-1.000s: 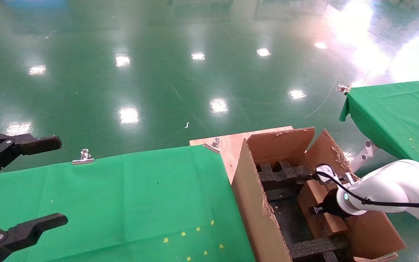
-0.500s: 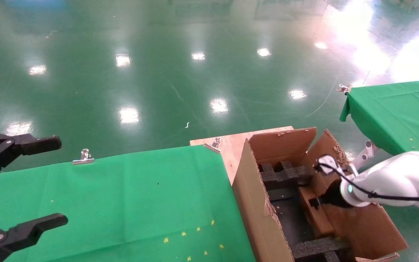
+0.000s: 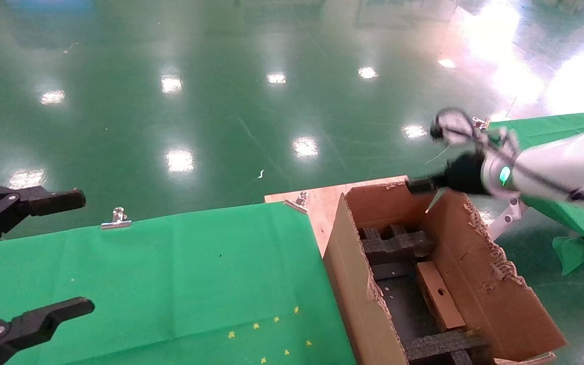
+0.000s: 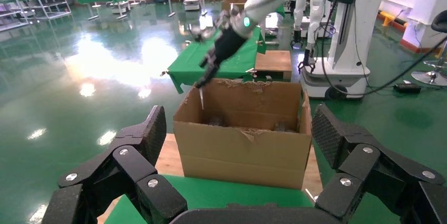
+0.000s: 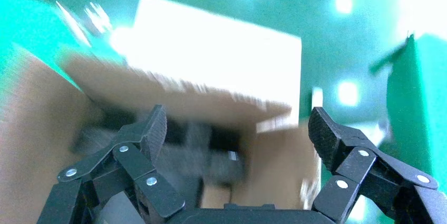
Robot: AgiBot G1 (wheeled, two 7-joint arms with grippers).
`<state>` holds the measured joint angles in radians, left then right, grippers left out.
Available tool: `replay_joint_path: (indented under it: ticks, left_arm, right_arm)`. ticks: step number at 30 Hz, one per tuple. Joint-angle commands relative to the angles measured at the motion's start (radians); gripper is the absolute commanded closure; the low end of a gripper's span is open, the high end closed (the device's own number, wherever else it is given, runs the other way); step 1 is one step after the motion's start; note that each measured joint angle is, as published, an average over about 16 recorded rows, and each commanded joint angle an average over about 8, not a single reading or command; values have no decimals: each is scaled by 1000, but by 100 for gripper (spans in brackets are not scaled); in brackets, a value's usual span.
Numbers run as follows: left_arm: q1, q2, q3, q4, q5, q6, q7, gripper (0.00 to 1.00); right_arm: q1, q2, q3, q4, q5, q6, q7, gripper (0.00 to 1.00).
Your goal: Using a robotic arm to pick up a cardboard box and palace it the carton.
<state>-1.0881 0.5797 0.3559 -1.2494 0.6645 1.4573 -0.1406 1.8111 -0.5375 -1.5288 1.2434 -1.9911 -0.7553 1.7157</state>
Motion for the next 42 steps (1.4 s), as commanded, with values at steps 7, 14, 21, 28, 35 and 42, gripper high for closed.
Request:
replay_joint_path:
  ticks: [7, 14, 21, 28, 35, 42]
  left_arm:
    - [0, 0, 0, 0, 0, 0, 0, 0]
    - [0, 0, 0, 0, 0, 0, 0, 0]
    - [0, 0, 0, 0, 0, 0, 0, 0]
    - [0, 0, 0, 0, -1, 0, 0, 0]
    - [0, 0, 0, 0, -1, 0, 0, 0]
    - [0, 0, 0, 0, -1, 0, 0, 0]
  right_arm:
    - [136, 58, 66, 121, 167, -54, -164, 0]
    - [185, 87, 97, 136, 311, -95, -268, 0]
    - [173, 79, 92, 127, 288, -89, -246, 0]
    - [134, 70, 134, 122, 313, -111, -288, 0]
    - [33, 54, 262, 112, 423, -183, -431, 0]
    - [-73, 36, 399, 102, 539, -261, -583, 0]
